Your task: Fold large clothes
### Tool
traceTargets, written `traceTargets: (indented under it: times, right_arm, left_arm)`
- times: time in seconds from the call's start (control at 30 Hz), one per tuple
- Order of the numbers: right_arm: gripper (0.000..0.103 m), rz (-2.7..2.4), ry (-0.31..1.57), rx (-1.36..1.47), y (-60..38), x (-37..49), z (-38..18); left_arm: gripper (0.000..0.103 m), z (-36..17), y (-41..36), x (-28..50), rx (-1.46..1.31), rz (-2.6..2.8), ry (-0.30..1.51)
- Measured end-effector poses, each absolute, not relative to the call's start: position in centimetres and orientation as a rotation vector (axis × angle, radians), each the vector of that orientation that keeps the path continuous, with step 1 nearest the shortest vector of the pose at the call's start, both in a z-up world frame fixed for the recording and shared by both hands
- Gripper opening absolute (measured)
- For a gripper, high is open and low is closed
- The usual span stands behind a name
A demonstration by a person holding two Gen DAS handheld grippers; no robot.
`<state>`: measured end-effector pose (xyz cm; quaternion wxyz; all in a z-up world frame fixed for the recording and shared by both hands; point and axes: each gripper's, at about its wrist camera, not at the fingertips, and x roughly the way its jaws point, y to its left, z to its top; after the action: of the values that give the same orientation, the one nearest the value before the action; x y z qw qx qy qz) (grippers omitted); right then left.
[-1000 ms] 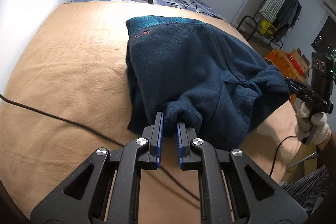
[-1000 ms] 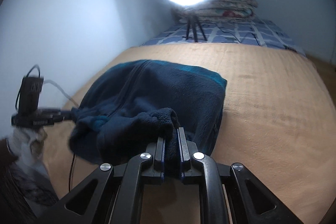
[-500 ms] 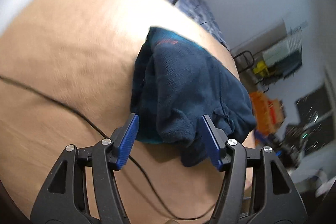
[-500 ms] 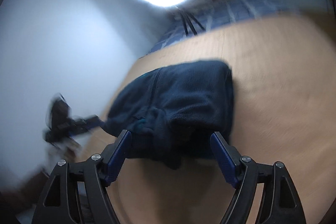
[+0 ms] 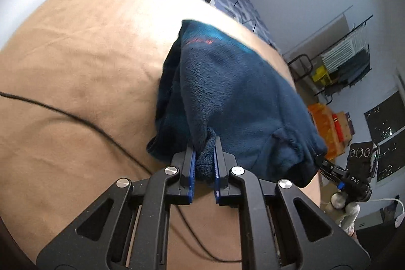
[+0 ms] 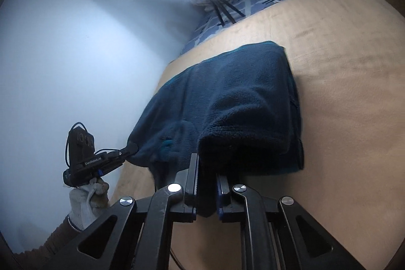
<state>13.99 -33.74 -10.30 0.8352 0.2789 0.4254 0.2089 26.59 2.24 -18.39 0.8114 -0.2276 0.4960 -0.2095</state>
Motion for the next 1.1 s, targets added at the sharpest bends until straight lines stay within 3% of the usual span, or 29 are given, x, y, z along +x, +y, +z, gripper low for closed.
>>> traceTargets:
  times: [0.17, 0.3, 0.37, 0.43, 0.63, 0.8, 0.9, 1.1]
  right_arm:
    - [0.008, 0.334, 1.049, 0.523, -32.5, 14.6, -16.3]
    - [0.009, 0.326, 1.057, 0.498, -32.0, 15.1, -16.7]
    - [0.027, 0.347, 1.043, 0.469, -32.3, 14.7, -15.0]
    - [0.037, 0.323, 1.030, 0.373, -32.6, 13.8, -12.4]
    - [0.037, 0.248, 0.886, 0.144, -34.1, 11.1, -5.2]
    - [0.037, 0.252, 0.720, 0.101, -33.7, 14.1, -1.1]
    - [0.032, 0.303, 0.743, 0.101, -31.5, 18.8, -0.3]
    - [0.027, 0.357, 0.837, 0.097, -27.8, 25.8, -2.9]
  left_arm:
    - [0.009, -22.9, 0.8, 26.7, -0.425, -0.398, 1.142]
    - [0.013, -21.7, 1.2, 26.2, -0.413, -0.408, 1.101]
    - [0.015, -20.3, 1.7, 26.0, -0.382, -0.413, 1.094]
    - [0.018, -18.3, 2.2, 25.6, -0.336, -0.413, 1.068]
    - [0.018, -11.5, 2.8, 25.4, -0.246, -0.384, 0.911]
    - [0.019, -8.3, -0.3, 29.7, -0.248, -0.387, 0.845]
    - [0.033, -7.8, -2.8, 32.5, -0.276, -0.405, 0.861]
    - [0.033, -10.0, -7.8, 38.0, -0.271, -0.404, 0.914]
